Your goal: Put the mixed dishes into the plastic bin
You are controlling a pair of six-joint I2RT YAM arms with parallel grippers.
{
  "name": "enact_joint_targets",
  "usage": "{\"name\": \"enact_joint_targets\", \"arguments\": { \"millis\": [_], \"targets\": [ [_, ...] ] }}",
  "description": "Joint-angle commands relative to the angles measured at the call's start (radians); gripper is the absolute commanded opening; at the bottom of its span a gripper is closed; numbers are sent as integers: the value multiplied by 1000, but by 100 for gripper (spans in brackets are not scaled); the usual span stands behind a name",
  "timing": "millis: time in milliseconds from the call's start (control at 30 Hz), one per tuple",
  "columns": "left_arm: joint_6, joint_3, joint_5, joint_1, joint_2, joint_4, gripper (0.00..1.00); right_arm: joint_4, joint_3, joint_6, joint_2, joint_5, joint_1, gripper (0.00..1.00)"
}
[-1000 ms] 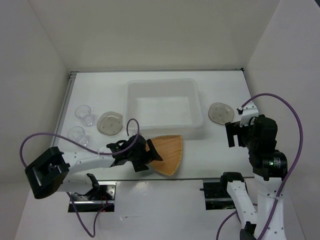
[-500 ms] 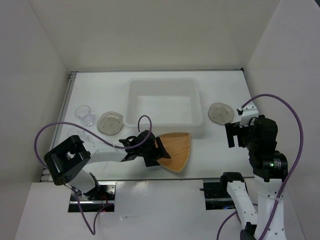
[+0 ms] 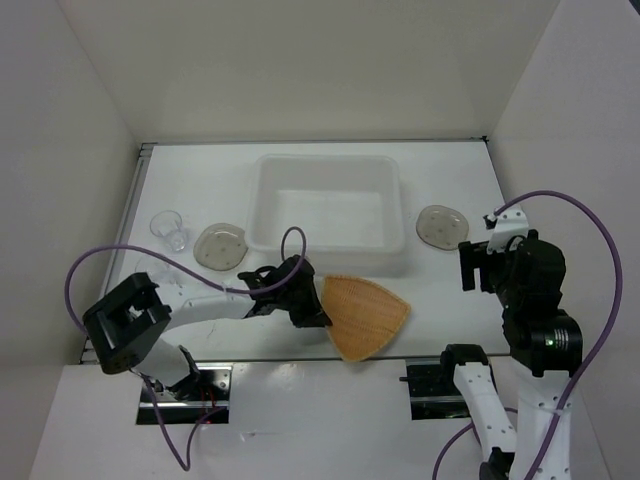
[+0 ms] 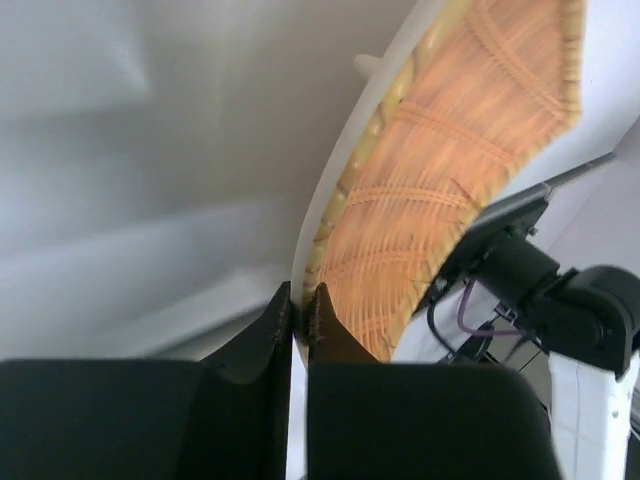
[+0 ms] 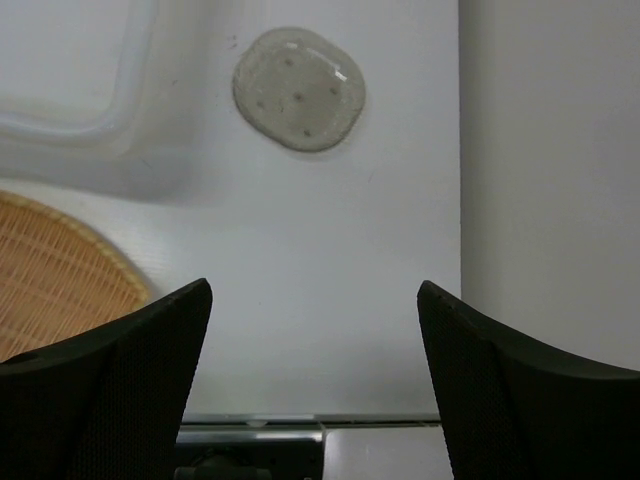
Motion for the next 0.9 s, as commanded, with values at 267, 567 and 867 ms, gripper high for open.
{"name": "enact_joint_targets", "arguments": {
  "millis": [267, 567, 867],
  "targets": [
    [77, 507, -37, 12, -362, -524, 0, 397, -108, 56, -144, 11, 0, 83],
    [238, 852, -32, 311, -33, -553, 0, 565, -235, 65, -164, 11, 0, 85],
    [83, 851, -153, 396, 215, -404, 0, 583, -255, 75, -205, 30, 19, 87]
  ]
}}
